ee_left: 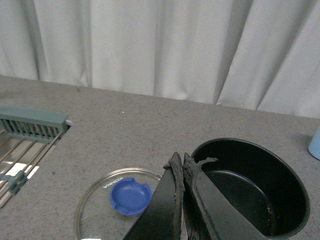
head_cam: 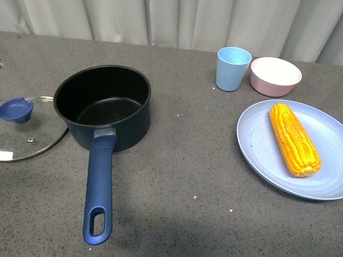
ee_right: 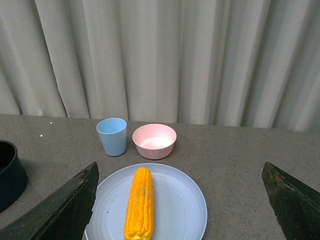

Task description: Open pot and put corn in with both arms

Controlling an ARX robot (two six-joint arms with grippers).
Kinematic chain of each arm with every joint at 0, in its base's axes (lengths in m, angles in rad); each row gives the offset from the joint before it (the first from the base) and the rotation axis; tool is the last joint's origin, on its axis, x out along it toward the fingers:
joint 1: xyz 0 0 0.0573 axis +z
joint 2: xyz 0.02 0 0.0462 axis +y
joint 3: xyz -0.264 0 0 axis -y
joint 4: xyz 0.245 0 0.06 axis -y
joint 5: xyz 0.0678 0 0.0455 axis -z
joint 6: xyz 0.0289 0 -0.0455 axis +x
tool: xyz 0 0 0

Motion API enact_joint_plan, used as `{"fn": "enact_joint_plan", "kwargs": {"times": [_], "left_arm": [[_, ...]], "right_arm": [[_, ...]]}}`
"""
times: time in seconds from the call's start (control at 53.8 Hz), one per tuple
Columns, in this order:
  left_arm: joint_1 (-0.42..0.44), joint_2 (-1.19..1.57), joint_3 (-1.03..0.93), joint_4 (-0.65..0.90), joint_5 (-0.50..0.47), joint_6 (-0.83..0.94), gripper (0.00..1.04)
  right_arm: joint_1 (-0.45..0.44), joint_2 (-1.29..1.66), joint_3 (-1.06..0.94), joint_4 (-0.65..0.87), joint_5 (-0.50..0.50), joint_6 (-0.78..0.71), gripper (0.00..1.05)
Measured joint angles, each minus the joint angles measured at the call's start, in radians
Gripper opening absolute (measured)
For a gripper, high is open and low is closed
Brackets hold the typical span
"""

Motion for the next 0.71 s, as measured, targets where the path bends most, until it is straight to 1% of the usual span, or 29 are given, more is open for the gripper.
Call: {"fn": "enact_joint_plan", "kwargs": {"times": [0.037, 0.056, 0.13, 0.26, 0.706], "left_arm": [[-0.025, -0.04, -0.015, -0.024, -0.047, -0.001, 0.04], [-0.038, -0.07, -0.025, -0.043, -0.054, -0.001, 0.04], [-0.061, -0.165, -0.053, -0.111, -0.051, 0.0, 0.04], [-0.061, -0.354, -0.061, -0.299, -0.055, 0.0, 0.04], [-0.062, -0.712, -0.101, -0.589, -0.055, 0.0, 0.04]], "right_arm": [[0.0, 0.0, 0.0, 0.0, 0.0, 0.0, 0.96], [0.0, 0.0, 0.0, 0.0, 0.0, 0.0, 0.96], [0.0, 0.0, 0.0, 0.0, 0.0, 0.0, 0.96], [0.0, 0.0, 0.0, 0.0, 0.0, 0.0, 0.96], [0.0, 0.0, 0.0, 0.0, 0.0, 0.0, 0.96]]}}
